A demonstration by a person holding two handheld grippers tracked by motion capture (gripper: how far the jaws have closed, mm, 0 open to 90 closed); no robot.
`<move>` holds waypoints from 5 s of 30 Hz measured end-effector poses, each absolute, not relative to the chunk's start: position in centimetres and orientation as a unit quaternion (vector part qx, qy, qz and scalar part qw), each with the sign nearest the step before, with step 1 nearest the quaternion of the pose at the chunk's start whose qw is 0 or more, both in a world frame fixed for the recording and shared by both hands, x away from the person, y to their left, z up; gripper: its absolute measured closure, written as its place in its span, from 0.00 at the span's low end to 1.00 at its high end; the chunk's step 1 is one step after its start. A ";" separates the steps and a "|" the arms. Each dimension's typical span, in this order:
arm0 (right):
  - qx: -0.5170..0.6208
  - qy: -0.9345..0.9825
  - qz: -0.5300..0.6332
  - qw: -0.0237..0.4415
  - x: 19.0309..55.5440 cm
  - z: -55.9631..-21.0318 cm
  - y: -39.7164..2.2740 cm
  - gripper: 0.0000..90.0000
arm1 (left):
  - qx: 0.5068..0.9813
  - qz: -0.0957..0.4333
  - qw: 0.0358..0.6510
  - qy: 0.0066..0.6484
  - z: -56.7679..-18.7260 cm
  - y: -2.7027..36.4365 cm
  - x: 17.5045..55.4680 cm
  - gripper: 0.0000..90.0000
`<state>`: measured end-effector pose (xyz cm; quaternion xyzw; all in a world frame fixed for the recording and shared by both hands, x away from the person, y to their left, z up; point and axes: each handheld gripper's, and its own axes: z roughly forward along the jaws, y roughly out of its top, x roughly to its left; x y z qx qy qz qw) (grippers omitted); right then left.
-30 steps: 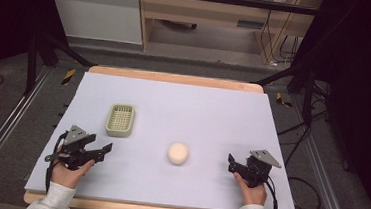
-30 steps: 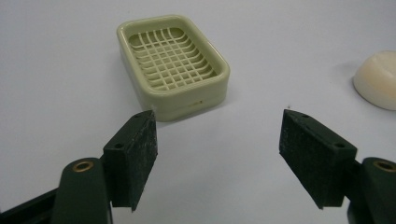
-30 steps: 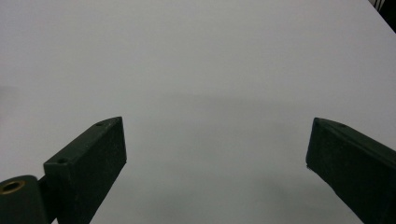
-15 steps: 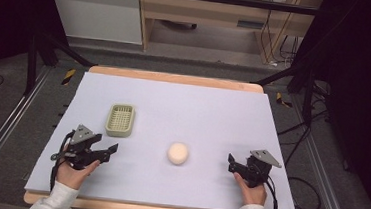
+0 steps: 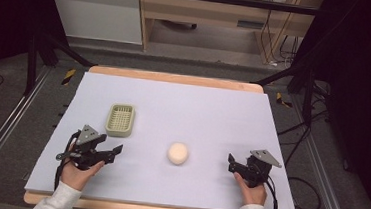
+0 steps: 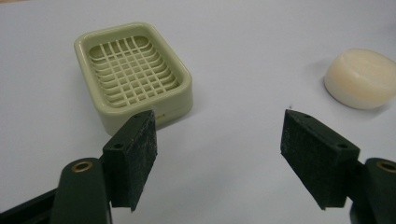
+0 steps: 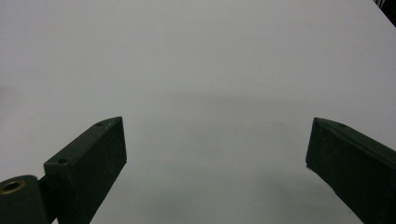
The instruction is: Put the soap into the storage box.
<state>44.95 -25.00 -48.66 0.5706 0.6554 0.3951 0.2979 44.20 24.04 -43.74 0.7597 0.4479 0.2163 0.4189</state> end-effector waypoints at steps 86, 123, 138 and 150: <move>0.568 0.661 0.390 0.297 45.0 -48.7 -24.9 0.06 | 0.820 0.178 0.412 0.356 -43.3 14.3 45.0 0.27; 0.565 0.665 0.389 0.296 45.0 -48.7 -24.8 0.06 | 0.825 0.156 0.421 0.342 -42.7 9.0 47.2 0.25; 0.564 0.667 0.387 0.297 45.1 -48.7 -24.8 0.06 | 0.835 0.153 0.403 0.342 -43.7 7.3 47.8 0.22; 0.564 0.667 0.386 0.295 45.1 -48.7 -24.8 0.06 | 0.848 0.146 0.380 0.339 -44.4 6.6 48.1 0.20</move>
